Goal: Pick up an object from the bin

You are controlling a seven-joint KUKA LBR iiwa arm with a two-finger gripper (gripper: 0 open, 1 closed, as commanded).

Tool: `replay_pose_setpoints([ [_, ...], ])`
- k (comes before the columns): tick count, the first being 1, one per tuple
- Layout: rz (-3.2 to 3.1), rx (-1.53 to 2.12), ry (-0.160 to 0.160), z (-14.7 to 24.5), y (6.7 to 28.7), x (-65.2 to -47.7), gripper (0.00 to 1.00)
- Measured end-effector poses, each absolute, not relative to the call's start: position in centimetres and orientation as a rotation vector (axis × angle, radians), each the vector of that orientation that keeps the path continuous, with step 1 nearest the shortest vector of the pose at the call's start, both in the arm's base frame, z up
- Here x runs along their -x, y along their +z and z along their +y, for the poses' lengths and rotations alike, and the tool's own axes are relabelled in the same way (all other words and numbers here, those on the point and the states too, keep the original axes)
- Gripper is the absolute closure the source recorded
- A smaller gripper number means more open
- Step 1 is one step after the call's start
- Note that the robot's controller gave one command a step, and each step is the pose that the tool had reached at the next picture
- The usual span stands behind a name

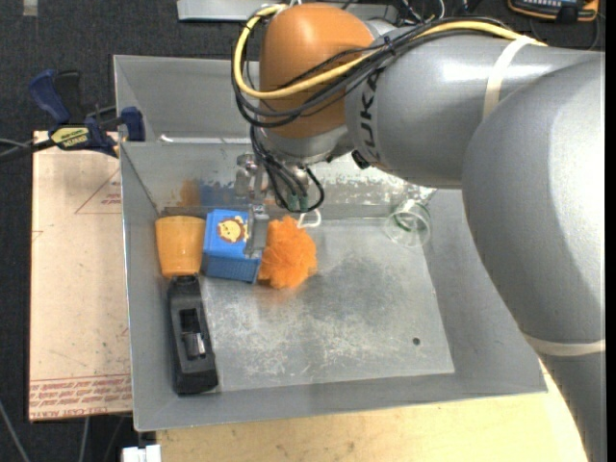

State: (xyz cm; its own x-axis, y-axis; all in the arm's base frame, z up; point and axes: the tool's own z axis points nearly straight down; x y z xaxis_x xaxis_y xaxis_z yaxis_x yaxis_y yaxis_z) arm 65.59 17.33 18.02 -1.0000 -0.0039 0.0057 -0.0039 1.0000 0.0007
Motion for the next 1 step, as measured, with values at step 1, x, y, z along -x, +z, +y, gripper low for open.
replay_pose_setpoints([
  [1,-3.143,-0.003,-0.003,17.26,18.56,-65.73,0.0],
])
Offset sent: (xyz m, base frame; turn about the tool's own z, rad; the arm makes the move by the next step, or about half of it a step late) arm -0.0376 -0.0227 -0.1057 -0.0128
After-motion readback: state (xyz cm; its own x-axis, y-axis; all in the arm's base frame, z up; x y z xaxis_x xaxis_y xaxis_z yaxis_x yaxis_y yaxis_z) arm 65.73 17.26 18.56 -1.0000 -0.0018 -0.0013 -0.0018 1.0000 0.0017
